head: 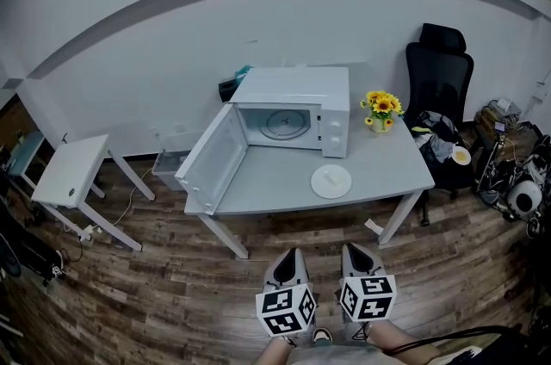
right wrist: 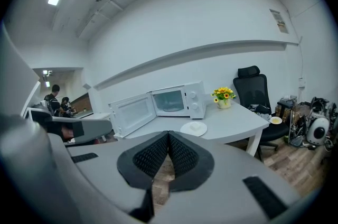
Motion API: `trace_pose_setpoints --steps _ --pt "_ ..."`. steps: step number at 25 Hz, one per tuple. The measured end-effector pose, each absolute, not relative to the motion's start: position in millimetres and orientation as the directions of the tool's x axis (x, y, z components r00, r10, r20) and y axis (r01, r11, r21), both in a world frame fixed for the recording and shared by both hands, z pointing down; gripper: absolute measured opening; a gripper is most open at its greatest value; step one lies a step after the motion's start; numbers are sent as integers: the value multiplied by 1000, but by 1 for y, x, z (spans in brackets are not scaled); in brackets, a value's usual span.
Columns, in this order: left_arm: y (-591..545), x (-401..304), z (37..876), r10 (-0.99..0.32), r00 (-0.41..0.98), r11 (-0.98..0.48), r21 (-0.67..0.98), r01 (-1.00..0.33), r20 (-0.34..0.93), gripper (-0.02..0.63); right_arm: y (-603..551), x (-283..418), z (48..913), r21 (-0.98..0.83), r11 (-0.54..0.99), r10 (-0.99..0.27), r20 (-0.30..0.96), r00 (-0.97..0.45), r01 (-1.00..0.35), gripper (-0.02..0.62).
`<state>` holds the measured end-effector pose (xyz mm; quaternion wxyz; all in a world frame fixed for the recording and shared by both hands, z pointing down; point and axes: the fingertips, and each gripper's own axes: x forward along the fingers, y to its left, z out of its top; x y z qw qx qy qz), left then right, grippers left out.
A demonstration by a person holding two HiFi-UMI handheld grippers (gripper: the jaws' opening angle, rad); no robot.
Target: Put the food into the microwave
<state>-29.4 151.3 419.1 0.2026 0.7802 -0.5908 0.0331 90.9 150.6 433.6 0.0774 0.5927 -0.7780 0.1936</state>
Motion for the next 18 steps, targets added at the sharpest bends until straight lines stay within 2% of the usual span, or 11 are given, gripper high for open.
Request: trace_pose_setpoints --steps 18 --pt "131 -23 423 -911 265 -185 259 -948 318 2 123 101 436 -225 255 -879 351 -323 -940 15"
